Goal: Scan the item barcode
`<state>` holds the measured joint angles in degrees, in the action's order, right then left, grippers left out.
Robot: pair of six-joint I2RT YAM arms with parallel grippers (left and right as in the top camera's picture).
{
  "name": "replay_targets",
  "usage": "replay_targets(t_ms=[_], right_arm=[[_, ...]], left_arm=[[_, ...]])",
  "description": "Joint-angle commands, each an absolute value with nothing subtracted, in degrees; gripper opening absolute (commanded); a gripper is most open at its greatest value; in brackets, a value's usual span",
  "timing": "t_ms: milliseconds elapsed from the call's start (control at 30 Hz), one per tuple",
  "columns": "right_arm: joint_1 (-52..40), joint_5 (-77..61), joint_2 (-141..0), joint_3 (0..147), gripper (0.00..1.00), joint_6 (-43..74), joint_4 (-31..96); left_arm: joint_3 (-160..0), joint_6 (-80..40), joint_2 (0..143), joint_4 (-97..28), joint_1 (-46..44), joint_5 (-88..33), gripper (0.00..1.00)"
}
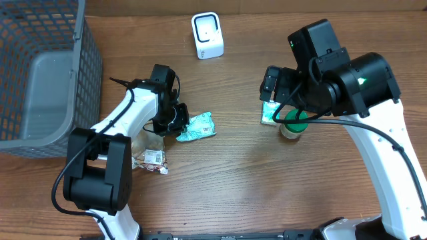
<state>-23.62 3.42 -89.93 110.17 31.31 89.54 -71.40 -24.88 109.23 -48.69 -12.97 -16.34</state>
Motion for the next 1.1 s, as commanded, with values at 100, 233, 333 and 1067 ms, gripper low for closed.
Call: replay_targets(t_ms=[100,233,333,1067], right_arm=[[-23.27,3.99,-89.47,110.32,1.00,31.31,89.25],[-23.27,3.99,-89.47,110.32,1.00,31.31,89.25],[-23.27,3.99,-89.47,110.30,1.00,31.31,89.25],[-23.27,3.99,-89.47,110.30,1.00,31.31,89.25]], left_arm=[[-72.10,-23.57,107.53,-48.84,-12.78,-17.39,0.06],[-71.99,-23.62,107.57,-48.82,-12.78,-16.12,0.14],[-71.99,-23.64,107.57,-48.82,-12.78,-14.96,0.17],[-66.85,-25.58,107.57,-43.27,-12.93,-14.46,0.31]])
